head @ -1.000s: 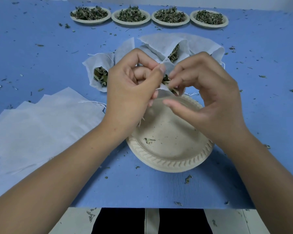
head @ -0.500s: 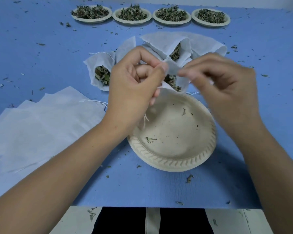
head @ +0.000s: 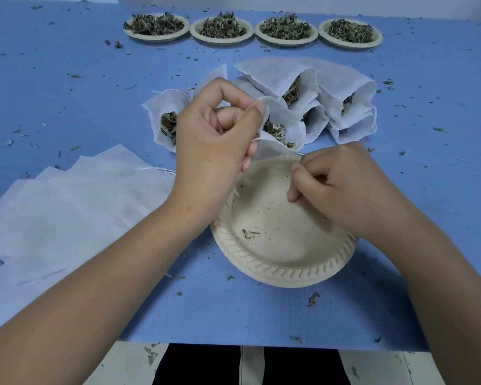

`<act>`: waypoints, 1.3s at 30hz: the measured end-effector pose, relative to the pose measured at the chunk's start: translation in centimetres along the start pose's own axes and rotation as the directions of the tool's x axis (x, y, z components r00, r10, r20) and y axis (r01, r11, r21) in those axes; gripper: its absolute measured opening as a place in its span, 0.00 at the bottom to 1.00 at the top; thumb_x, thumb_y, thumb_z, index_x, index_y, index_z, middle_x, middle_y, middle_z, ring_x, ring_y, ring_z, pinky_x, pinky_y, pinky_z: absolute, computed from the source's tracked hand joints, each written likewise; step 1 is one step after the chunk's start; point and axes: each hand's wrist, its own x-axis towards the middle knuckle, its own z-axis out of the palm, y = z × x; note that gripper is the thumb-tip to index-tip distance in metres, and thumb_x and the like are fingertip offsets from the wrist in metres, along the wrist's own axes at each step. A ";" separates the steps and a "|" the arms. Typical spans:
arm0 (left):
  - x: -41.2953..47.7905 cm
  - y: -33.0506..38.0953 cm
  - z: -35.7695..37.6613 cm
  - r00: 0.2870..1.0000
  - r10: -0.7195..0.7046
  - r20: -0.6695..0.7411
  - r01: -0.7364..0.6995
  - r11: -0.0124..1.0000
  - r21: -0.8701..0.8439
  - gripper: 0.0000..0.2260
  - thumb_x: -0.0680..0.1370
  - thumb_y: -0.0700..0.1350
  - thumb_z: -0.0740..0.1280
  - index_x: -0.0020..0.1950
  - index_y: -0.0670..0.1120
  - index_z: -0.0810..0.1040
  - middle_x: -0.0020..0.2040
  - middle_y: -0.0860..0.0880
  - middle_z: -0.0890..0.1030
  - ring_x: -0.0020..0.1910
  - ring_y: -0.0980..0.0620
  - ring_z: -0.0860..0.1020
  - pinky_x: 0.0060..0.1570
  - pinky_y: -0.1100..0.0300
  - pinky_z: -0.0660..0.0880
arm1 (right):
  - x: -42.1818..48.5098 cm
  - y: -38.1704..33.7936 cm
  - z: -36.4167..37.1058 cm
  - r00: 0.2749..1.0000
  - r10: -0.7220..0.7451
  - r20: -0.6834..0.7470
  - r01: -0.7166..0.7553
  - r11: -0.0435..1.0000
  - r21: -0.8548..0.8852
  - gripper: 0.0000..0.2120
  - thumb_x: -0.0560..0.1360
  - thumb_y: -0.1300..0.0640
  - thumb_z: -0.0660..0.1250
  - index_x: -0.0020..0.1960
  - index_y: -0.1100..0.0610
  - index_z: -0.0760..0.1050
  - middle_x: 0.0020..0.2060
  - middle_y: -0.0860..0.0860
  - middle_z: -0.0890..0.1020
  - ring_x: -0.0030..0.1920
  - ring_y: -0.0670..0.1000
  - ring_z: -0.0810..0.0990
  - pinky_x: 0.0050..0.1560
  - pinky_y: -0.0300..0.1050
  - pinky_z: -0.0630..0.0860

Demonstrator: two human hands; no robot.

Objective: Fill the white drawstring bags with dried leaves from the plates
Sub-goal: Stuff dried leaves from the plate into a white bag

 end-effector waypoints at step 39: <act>-0.1 0.0 0.1 1.000 -0.004 0.017 0.004 1.000 -0.001 0.11 0.79 0.35 0.66 0.38 0.45 0.70 0.21 0.57 0.69 0.20 0.59 0.66 0.21 0.66 0.64 | -0.3 -0.9 1.0 0.823 -0.346 0.450 0.253 0.933 0.255 0.05 0.73 0.63 0.73 0.39 0.57 0.81 0.36 0.46 0.80 0.37 0.48 0.75 0.42 0.39 0.72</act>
